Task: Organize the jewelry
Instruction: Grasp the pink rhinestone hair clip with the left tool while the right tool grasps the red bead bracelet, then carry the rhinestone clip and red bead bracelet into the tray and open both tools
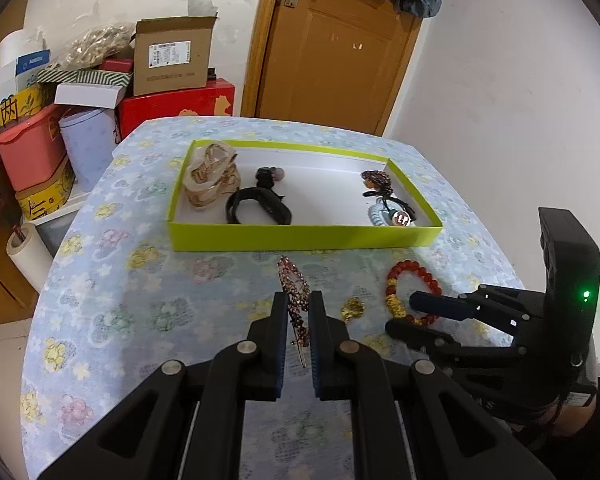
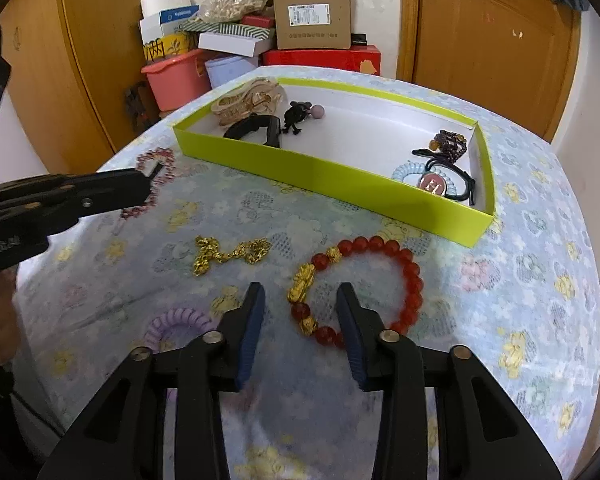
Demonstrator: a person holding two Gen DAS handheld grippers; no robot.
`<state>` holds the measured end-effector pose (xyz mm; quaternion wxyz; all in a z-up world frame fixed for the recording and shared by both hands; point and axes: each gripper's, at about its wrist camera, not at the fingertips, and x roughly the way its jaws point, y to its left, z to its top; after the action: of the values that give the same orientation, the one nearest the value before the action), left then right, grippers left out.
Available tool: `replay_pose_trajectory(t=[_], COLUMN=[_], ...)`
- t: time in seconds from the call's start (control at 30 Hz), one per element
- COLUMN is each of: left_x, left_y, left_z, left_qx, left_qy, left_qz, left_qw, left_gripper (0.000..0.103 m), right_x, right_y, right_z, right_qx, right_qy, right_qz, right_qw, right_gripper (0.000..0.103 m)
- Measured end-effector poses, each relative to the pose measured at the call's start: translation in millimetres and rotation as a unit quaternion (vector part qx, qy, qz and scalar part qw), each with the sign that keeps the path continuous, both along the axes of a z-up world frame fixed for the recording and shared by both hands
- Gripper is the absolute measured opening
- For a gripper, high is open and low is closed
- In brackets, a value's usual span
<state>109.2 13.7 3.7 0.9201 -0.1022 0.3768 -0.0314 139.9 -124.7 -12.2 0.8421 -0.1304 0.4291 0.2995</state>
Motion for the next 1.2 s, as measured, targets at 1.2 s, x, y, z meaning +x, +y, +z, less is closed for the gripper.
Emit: replay_pose_trajectory(t=[1.2], left_x=[-23], left_y=[-6], left_z=[38], left_qx=[0.013], left_qy=[-0.035], left_qz=[-0.019], left_qw=[0.9991], left_gripper=[0.011], right_x=[-19], right_y=[-40], right_z=[83], right_qx=[0.154], right_qy=[0.006], right_qz=[-0.015], right_qw=[0.988], right_gripper=[0.009])
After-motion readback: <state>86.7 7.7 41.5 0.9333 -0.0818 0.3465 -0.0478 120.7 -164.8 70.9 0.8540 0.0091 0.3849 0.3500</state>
